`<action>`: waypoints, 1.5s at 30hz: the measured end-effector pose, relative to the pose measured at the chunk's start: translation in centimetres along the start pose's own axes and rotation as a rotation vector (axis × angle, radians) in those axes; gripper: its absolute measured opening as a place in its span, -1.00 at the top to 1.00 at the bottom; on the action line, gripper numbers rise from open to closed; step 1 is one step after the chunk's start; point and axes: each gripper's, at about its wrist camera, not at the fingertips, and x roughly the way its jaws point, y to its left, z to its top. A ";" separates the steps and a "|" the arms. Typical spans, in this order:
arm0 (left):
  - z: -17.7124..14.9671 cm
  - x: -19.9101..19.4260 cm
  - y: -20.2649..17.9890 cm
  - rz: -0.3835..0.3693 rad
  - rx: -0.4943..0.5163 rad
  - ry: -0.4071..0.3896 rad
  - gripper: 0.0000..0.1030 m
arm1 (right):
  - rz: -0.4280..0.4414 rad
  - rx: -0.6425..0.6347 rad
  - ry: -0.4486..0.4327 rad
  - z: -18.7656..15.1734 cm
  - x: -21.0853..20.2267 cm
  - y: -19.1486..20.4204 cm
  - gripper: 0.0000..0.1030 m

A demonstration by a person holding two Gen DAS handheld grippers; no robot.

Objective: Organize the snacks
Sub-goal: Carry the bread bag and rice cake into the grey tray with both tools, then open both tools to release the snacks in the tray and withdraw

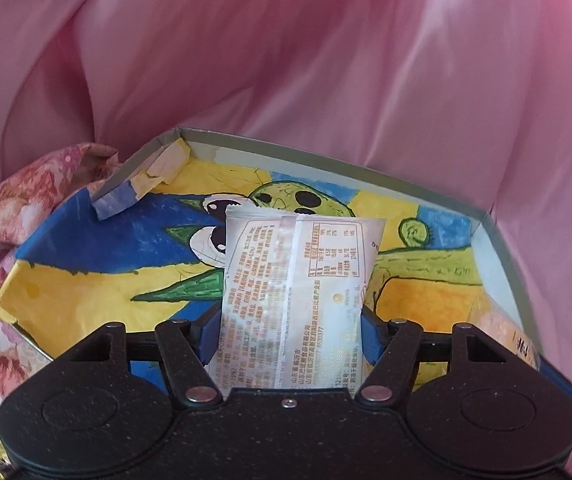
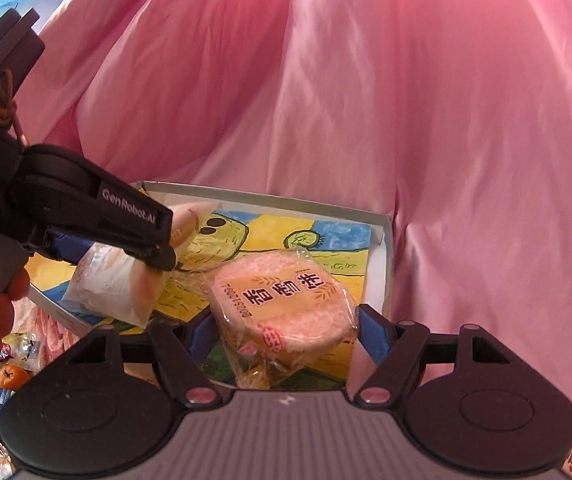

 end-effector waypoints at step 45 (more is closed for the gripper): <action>-6.7 -23.3 6.9 -0.020 -0.001 -0.287 -0.90 | -0.015 0.011 -0.190 0.1 -17.9 6.2 -1.00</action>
